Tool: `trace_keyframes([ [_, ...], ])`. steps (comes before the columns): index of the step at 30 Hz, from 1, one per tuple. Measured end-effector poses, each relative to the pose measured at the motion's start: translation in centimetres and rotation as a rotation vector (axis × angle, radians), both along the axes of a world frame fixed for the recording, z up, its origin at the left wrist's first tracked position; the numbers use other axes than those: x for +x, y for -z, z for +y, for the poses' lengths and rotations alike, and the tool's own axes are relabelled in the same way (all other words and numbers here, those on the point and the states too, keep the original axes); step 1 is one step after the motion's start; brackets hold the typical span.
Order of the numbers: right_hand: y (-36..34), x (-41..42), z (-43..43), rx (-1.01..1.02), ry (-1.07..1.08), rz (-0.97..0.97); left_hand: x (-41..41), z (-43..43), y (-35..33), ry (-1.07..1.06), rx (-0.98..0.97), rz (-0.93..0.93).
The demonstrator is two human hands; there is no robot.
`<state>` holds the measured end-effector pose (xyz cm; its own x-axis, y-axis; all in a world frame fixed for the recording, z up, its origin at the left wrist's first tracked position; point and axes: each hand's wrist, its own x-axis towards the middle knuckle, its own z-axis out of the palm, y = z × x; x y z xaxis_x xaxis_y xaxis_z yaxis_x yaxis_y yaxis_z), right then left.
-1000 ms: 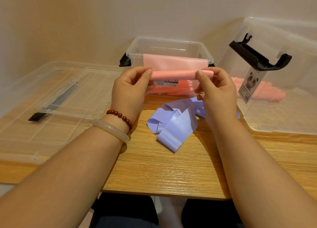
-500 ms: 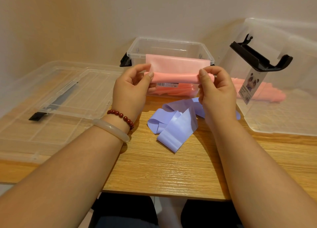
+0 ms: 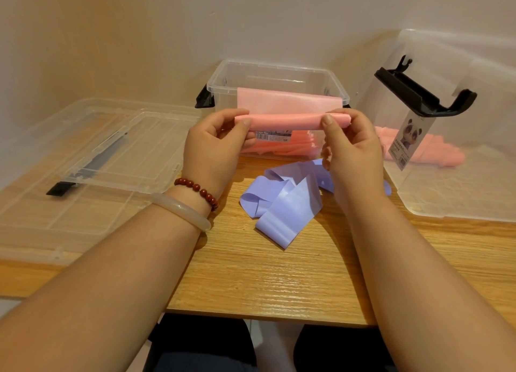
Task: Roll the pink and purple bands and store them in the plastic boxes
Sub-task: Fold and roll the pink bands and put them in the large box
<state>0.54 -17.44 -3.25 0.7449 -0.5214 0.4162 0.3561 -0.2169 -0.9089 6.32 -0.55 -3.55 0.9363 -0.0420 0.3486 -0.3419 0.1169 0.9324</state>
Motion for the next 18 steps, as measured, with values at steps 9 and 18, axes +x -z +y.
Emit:
trace_keyframes([
  [9,-0.23,-0.14,0.17,0.068,0.017,-0.028,-0.23,-0.02,-0.21,0.004,-0.013,-0.013],
  [18,-0.36,-0.43,0.26,0.101,-0.044,-0.012,-0.14,0.01,-0.09,0.039,-0.001,-0.029],
])
